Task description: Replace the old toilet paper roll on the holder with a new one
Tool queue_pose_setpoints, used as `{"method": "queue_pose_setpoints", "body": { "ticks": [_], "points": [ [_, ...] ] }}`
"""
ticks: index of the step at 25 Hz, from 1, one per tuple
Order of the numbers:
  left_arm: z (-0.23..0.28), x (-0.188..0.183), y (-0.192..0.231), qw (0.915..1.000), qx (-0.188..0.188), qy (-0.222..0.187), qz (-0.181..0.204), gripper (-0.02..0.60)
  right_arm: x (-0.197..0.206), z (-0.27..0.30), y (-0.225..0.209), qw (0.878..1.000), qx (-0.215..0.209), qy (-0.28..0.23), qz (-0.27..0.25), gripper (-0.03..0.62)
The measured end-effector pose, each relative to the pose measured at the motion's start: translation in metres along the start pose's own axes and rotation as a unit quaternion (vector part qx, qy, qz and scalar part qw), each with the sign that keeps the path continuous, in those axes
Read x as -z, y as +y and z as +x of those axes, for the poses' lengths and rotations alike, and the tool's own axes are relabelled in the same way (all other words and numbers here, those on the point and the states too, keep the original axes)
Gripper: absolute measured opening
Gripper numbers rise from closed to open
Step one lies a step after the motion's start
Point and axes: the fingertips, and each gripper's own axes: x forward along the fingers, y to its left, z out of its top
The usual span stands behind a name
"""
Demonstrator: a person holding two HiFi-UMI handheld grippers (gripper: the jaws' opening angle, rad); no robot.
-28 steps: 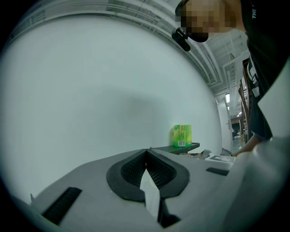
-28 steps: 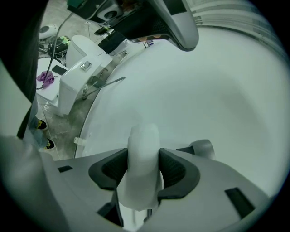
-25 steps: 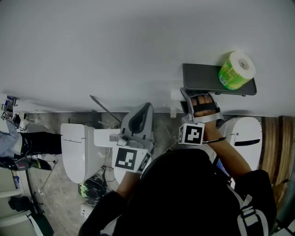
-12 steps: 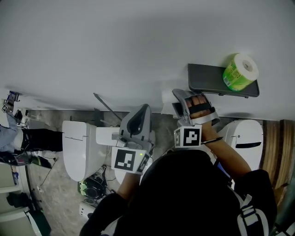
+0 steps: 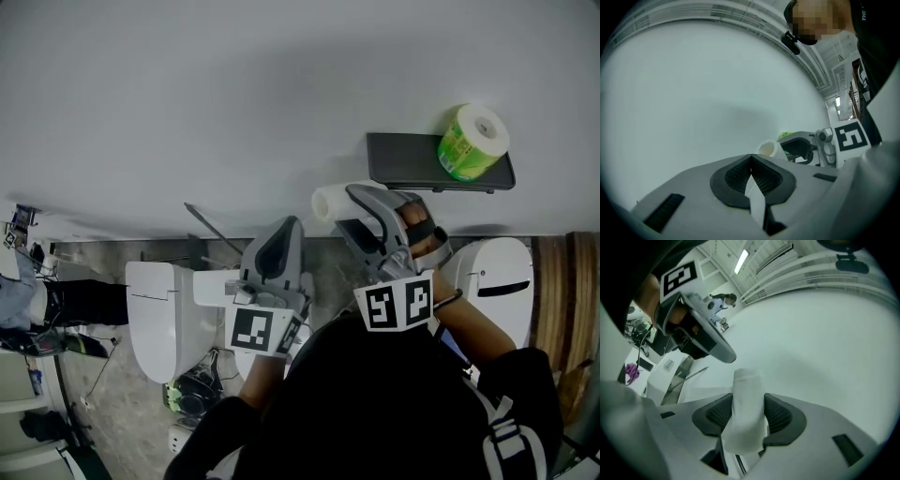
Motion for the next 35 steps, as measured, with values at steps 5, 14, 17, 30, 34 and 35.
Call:
{"method": "queue_pose_setpoints", "body": {
  "ticks": [5, 14, 17, 30, 34, 35],
  "points": [
    [0.011, -0.001, -0.011, 0.9998, 0.022, 0.0, -0.001, 0.023, 0.002, -0.045, -0.04, 0.999, 0.053, -0.001, 0.01, 0.216],
    [0.042, 0.007, -0.052, 0.9962, 0.086, 0.007, -0.002, 0.023, 0.08, -0.126, -0.074, 0.986, 0.112, 0.126, -0.017, 0.216],
    [0.051, 0.011, -0.067, 0.9942, 0.107, 0.012, -0.003, 0.023, 0.122, -0.154, -0.074, 0.975, 0.115, 0.189, -0.031, 0.216],
    [0.064, 0.016, -0.079, 0.9937, 0.11, 0.024, 0.0, 0.023, 0.315, -0.192, -0.073, 0.919, 0.097, 0.369, -0.099, 0.216],
    [0.06, 0.013, -0.069, 0.9953, 0.093, 0.027, 0.003, 0.023, 0.342, -0.18, -0.065, 0.911, 0.063, 0.38, -0.15, 0.216],
    [0.06, 0.013, -0.067, 0.9956, 0.089, 0.028, 0.004, 0.023, 0.342, -0.175, -0.063, 0.911, 0.058, 0.376, -0.158, 0.216]
  ]
}}
